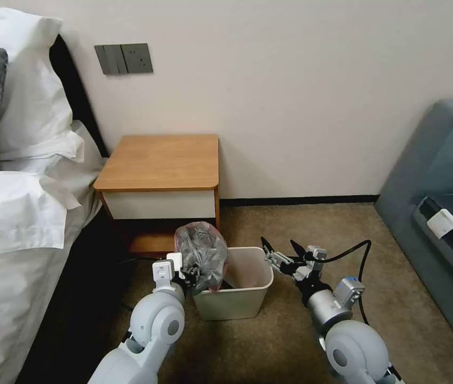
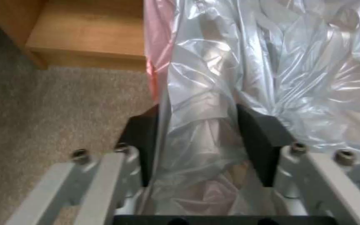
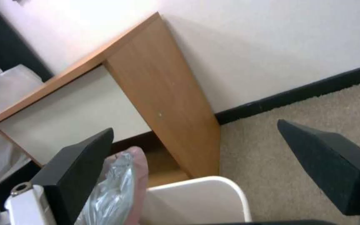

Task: Pick up the garbage bag from the table and place it over the trash can.

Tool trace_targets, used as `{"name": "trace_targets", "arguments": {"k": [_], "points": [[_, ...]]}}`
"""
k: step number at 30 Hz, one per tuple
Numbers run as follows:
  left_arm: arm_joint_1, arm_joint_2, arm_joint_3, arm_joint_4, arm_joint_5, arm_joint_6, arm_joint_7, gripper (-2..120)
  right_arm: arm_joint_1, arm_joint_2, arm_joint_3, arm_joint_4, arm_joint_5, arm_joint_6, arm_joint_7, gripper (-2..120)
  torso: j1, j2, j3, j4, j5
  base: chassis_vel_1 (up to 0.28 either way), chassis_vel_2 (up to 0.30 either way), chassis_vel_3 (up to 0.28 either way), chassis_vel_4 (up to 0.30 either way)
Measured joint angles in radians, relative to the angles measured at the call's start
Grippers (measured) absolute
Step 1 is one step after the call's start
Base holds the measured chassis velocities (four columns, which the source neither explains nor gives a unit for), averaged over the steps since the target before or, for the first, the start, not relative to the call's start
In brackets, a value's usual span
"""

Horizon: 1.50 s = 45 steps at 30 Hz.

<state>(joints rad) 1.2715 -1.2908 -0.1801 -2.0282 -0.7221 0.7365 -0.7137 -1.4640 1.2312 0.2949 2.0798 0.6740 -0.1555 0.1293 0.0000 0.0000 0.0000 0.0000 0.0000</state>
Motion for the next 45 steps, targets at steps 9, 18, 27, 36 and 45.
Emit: {"name": "trace_targets", "arguments": {"k": [9, 18, 27, 36, 45], "points": [[0.0, 0.003, -0.004, 0.011, 0.006, -0.002, 0.01, 11, 0.005, 0.0, -0.001, -0.004, -0.002, 0.001, 0.0, 100, 0.0, 0.0, 0.0, 0.0, 0.0, 0.0, 0.0, 0.0, 0.0], [0.04, 0.003, -0.012, 0.035, 0.093, -0.27, 0.132, 9, 0.014, 0.0, 0.0, 0.019, 0.001, 0.001, 0.005, 100, 0.0, 0.0, 0.0, 0.0, 0.0001, 0.0, 0.0, 0.0, 0.0], [0.132, 0.018, -0.089, 0.112, 0.419, -0.732, 0.346, 9, 0.116, -0.09, -0.042, 0.118, 0.006, -0.021, -0.035, 100, 0.0, 0.0, 0.0, 0.0, 0.0, 0.0, 0.0, 0.0, 0.0], [0.249, 0.043, -0.121, 0.035, 0.478, -0.763, 0.397, 9, 0.27, -0.198, -0.093, 0.163, 0.141, -0.091, -0.054, 100, 0.0, 0.0, 0.0, 0.0, 0.0, 0.0, 0.0, 0.0, 0.0], [0.343, 0.047, -0.172, -0.042, 0.56, -0.912, 0.464, 9, 0.429, -0.248, -0.174, 0.132, 0.482, -0.226, 0.017, 100, 0.0, 0.0, 0.0, 0.0, 0.0001, 0.0, 0.0, 0.0, 0.0]]}}
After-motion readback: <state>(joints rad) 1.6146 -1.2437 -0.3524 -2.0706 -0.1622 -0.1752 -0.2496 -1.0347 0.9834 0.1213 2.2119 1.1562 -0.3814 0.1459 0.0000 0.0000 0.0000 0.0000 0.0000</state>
